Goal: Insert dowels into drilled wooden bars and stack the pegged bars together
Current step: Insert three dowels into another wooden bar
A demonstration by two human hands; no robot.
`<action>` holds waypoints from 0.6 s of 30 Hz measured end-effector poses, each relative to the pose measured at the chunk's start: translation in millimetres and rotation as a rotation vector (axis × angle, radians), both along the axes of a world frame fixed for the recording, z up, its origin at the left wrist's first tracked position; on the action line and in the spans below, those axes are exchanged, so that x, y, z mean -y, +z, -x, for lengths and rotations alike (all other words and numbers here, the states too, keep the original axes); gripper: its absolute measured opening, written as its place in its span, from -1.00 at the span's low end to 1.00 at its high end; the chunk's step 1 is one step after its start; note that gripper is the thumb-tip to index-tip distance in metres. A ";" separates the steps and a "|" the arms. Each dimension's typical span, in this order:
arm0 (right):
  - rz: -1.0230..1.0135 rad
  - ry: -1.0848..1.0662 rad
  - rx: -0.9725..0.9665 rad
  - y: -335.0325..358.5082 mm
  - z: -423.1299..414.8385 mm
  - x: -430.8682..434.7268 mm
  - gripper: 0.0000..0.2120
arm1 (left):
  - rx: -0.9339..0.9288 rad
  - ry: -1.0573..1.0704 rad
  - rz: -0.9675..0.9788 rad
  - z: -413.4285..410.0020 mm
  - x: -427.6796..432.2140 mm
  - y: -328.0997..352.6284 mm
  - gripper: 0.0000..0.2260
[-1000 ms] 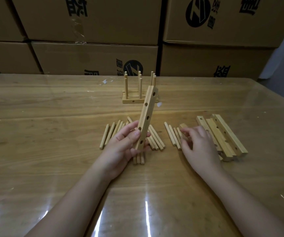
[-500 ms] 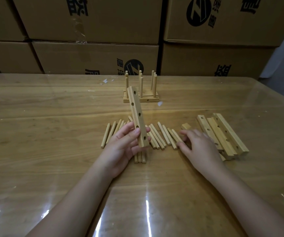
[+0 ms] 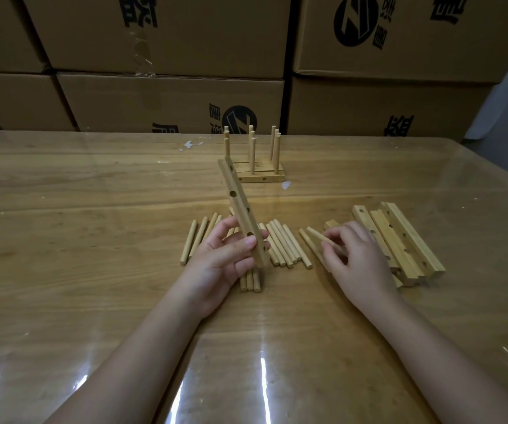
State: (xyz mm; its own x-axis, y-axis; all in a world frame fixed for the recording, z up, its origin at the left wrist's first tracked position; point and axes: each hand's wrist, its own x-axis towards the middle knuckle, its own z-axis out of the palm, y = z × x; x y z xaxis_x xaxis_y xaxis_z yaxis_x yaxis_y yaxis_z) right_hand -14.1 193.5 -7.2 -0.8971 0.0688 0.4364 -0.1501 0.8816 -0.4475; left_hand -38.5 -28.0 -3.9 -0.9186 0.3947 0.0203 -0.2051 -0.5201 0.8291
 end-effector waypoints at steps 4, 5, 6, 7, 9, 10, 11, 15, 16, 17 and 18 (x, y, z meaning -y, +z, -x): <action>0.083 0.016 -0.025 1.5 0.1 -1.8 -0.84 | -0.016 -0.021 -0.010 -0.4 1.5 -0.9 -0.67; 0.104 0.014 -0.017 1.4 0.6 -2.3 -0.85 | -0.026 -0.027 -0.008 -0.6 1.4 -0.9 -0.67; 0.118 0.011 -0.006 1.0 0.9 -2.8 -0.85 | -0.040 -0.032 -0.001 -0.6 1.0 -0.6 -0.68; 0.124 0.010 0.005 0.3 1.4 -3.0 -0.86 | -0.056 -0.034 0.008 -0.8 0.9 -0.6 -0.69; 0.120 0.008 0.017 -0.5 2.2 -3.1 -0.87 | -0.079 -0.033 0.026 -1.0 0.5 -0.5 -0.69; 0.120 0.007 0.020 -0.4 2.2 -3.3 -0.87 | -0.083 -0.035 0.032 -1.0 0.7 -0.2 -0.70; 0.122 0.006 0.024 -0.4 2.4 -3.3 -0.87 | -0.081 -0.039 0.033 -1.1 0.3 -0.4 -0.71; 0.008 -0.025 0.076 -1.7 2.4 -0.9 -0.86 | -0.045 -0.042 -0.002 -1.7 -0.8 -1.6 -0.72; -0.052 -0.047 0.078 -3.0 2.5 -0.4 -0.85 | -0.028 -0.039 -0.015 -1.4 -1.1 -1.7 -0.71; -0.094 -0.074 0.071 -4.3 2.6 -0.3 -0.84 | -0.013 -0.032 -0.021 -1.1 -0.7 -1.3 -0.68; -0.115 -0.103 0.065 -5.2 2.1 -0.5 -0.84 | 0.000 -0.024 -0.018 -0.7 -0.6 -0.8 -0.65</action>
